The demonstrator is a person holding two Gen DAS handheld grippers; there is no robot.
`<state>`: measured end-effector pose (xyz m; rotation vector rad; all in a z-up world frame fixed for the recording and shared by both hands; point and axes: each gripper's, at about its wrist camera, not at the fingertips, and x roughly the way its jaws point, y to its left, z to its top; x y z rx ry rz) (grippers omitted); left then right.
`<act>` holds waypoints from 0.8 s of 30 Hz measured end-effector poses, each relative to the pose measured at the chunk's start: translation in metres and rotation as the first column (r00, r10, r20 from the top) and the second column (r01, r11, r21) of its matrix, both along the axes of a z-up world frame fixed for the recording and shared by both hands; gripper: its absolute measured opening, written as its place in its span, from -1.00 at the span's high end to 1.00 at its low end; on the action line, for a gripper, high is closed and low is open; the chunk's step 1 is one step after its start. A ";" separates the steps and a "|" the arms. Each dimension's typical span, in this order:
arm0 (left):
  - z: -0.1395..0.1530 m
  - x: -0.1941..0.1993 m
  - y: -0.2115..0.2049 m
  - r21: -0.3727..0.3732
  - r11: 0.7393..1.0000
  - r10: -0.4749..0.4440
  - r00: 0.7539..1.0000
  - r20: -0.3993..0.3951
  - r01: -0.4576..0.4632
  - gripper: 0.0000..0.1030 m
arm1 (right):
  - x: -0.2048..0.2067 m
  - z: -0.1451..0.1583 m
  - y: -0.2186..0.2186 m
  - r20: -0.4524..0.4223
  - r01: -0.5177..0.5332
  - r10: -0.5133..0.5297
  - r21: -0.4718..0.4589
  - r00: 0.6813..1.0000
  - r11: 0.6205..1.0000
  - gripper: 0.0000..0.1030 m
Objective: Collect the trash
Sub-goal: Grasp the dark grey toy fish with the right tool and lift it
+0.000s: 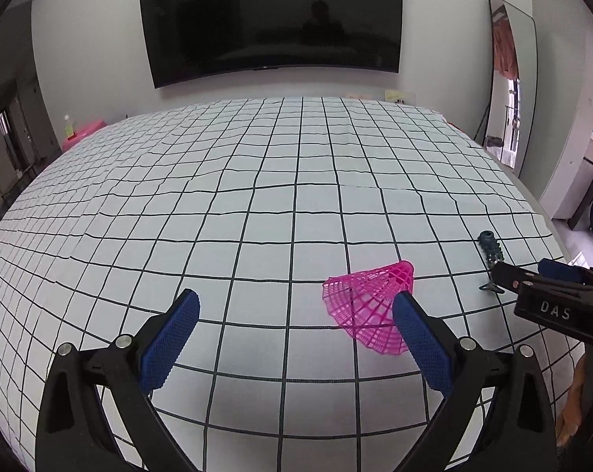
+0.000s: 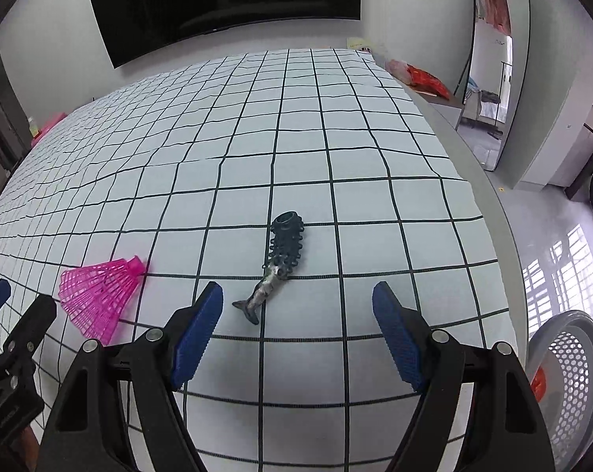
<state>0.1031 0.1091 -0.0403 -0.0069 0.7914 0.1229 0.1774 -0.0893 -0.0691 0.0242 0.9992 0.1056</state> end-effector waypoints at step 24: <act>-0.007 -0.002 -0.002 -0.038 0.998 -0.050 0.999 -0.003 0.050 -0.87 | 0.013 -0.013 0.023 0.021 -0.065 0.067 -0.059 0.998 0.996 0.57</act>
